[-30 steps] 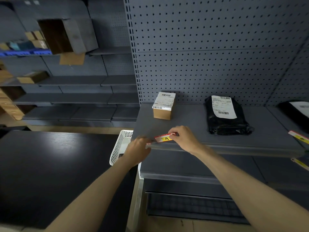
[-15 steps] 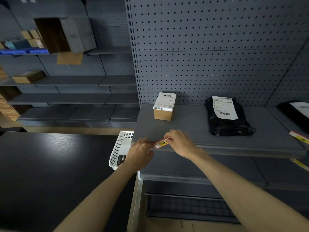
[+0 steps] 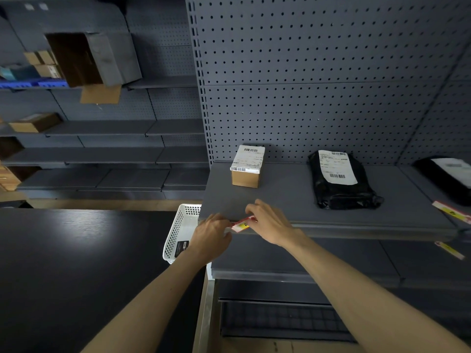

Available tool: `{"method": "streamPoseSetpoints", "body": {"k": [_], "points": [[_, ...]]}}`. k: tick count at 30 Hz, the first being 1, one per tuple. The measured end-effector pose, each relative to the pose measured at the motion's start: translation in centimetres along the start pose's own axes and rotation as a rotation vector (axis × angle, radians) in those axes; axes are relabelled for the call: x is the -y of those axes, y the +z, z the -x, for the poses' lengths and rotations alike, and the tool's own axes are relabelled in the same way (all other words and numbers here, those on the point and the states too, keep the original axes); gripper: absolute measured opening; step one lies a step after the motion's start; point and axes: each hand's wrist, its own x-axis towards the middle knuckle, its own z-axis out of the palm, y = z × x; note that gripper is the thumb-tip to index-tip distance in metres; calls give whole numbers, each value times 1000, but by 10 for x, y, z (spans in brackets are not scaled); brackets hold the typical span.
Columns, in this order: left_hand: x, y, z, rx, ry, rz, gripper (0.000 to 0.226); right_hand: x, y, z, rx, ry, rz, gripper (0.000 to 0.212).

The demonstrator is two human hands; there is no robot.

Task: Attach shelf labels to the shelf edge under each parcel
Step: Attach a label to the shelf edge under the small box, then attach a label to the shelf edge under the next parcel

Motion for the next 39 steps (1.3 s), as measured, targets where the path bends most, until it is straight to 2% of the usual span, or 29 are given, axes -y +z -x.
{"method": "streamPoseSetpoints", "body": {"k": [4,11,16,22,28,33,39], "points": [[-8,-9,-7,3,-15,-19,15,-5,-19,16,-35,28,8,42],[-61,-24,-35,-73,43,-44,10,-47,-67,56,-153,87,106,39],[-130,-11,-61,-75,85,-59,13,-100,-109,95,-216,135,138,33],[-246,34,-101,-74,159,-25,13,-208,-158,160,-253,216,167,29],[-362,87,-142,-13,248,-11,15,-320,-200,216,-266,288,163,31],[-448,124,-179,99,250,-47,18,-394,-229,252,-271,359,189,39],[-505,169,-221,291,243,-124,26,-450,-232,272,-236,406,130,31]]}}
